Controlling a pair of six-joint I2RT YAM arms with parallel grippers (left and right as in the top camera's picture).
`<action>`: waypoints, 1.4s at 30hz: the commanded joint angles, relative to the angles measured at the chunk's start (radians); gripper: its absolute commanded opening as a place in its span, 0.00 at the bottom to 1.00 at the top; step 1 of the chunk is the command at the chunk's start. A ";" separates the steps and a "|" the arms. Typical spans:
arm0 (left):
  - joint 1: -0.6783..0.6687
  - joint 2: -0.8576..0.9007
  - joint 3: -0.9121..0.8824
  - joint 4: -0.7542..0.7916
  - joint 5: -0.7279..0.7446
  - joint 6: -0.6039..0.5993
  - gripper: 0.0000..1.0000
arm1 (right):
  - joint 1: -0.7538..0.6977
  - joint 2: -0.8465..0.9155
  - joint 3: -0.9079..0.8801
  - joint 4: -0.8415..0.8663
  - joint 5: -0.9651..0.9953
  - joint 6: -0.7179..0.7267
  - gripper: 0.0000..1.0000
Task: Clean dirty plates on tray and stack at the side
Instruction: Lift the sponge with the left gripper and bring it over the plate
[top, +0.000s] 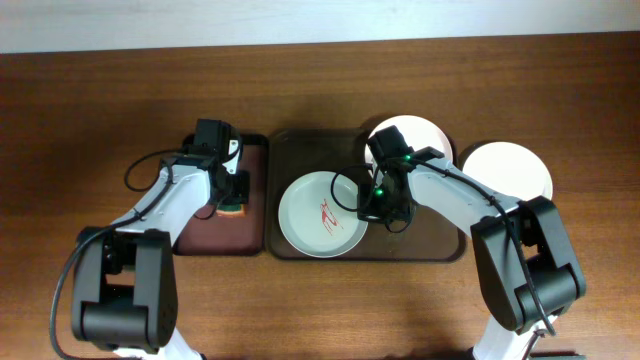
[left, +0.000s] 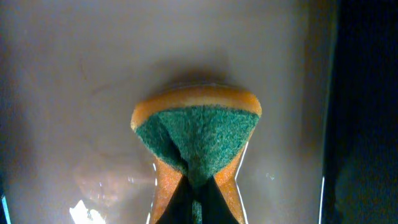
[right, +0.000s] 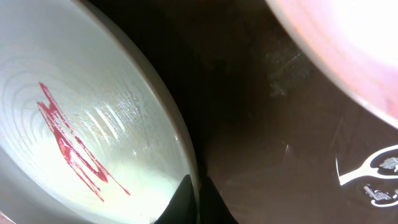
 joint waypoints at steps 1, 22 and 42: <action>0.002 -0.165 0.034 -0.011 -0.002 -0.012 0.00 | 0.005 -0.014 -0.015 -0.008 0.039 -0.006 0.04; 0.002 -0.580 0.034 0.146 -0.003 -0.359 0.00 | 0.005 -0.014 -0.015 -0.007 0.039 -0.006 0.04; 0.002 -0.580 0.034 0.151 -0.003 -0.359 0.00 | 0.005 -0.014 -0.015 -0.007 0.039 -0.005 0.04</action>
